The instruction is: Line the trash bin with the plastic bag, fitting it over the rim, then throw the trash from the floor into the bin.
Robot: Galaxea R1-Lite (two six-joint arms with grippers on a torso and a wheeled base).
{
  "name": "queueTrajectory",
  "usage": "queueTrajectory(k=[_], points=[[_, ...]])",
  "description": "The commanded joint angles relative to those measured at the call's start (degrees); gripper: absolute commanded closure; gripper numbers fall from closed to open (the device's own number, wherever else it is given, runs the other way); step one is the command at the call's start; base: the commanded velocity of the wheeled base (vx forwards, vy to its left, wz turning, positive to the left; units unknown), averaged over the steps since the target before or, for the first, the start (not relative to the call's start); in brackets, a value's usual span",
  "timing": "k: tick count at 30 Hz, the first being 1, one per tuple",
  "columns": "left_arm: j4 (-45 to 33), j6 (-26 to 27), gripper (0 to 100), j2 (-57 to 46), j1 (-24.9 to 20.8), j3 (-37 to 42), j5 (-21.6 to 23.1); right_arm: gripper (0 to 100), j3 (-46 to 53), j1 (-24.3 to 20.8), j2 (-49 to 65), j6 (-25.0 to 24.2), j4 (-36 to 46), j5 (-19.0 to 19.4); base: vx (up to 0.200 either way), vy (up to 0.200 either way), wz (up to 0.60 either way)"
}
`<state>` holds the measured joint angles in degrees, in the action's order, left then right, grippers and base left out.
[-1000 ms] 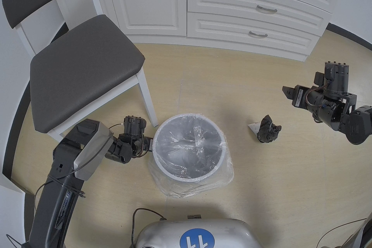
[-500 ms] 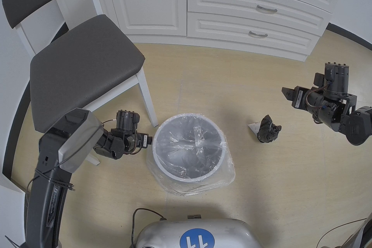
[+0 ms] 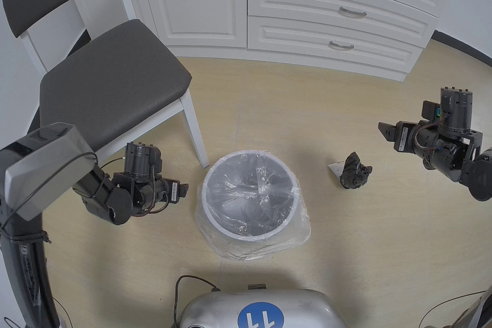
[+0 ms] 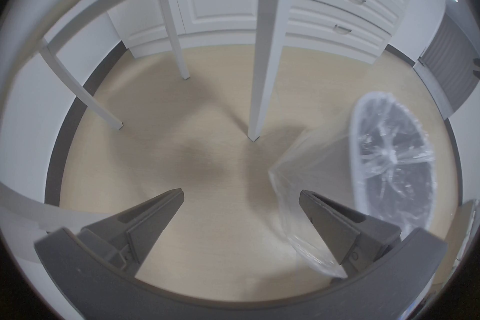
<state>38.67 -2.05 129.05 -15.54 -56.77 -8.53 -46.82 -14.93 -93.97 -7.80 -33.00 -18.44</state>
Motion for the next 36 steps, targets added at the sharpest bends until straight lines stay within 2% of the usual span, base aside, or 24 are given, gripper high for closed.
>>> queueTrajectory(k=[1, 6, 7, 11, 15, 17, 19, 20, 29, 33, 34, 36], points=[[2.1, 0.1, 0, -14.4, -3.7, 10.5, -0.1, 0, 3.3, 0.2, 6.4, 0.9, -0.4, 1.9, 0.0, 0.0, 0.0], [2.0, 0.0, 0, -22.2, -7.2, 15.6, -0.1, 0, 5.7, 0.5, 9.9, 2.8, -0.4, 2.5, 0.0, 0.0, 0.0], [2.1, 0.0, 0, -25.8, -9.2, 18.3, -0.1, 0, 6.9, 0.8, 12.4, 4.3, -0.4, 4.1, 0.0, 0.0, 0.0], [2.1, -0.1, 0, -31.9, -11.6, 22.9, 0.0, 0, 7.1, 1.7, 15.4, 5.3, 1.3, 8.2, 0.0, 0.0, 0.0], [2.3, -0.4, 0, -38.2, -13.2, 26.8, 0.0, 0, 7.5, 4.2, 15.1, 6.1, 1.9, 8.0, 0.0, 0.0, 0.0], [2.7, -0.7, 0, -43.1, -13.9, 28.7, 0.1, 0, 8.6, 6.4, 15.2, 9.0, 2.1, 7.1, 0.0, 0.0, 0.0], [2.7, -0.7, 0, -44.1, -14.0, 29.1, 0.1, 0, 9.0, 6.8, 15.5, 9.8, 2.1, 6.8, 0.0, 0.0, 0.0], [2.8, -0.8, 0, -49.0, -14.3, 30.1, 0.1, 0, 11.7, 7.6, 16.9, 11.9, 1.4, 6.5, 0.0, 0.0, 0.0], [1.8, -3.0, 0, -64.6, -14.9, 31.7, -0.2, 0, 15.9, 7.6, 21.1, 12.6, 1.1, 6.8, 0.0, 0.0, 0.0], [1.6, -2.8, 0, -67.2, -14.9, 33.0, -2.8, 0, 14.6, 7.6, 24.8, 14.9, 2.3, 6.8, 0.0, 0.0, 0.0], [1.6, -2.7, 0, -68.2, -14.9, 33.6, -5.8, 0, 11.8, 7.7, 25.0, 16.4, 4.6, 7.8, 0.0, 0.0, 0.0], [1.6, -2.4, 0, -69.2, -14.9, 34.1, -8.4, 0, 8.1, 7.7, 23.7, 15.0, 7.3, 10.4, 0.0, 0.0, 0.0]])
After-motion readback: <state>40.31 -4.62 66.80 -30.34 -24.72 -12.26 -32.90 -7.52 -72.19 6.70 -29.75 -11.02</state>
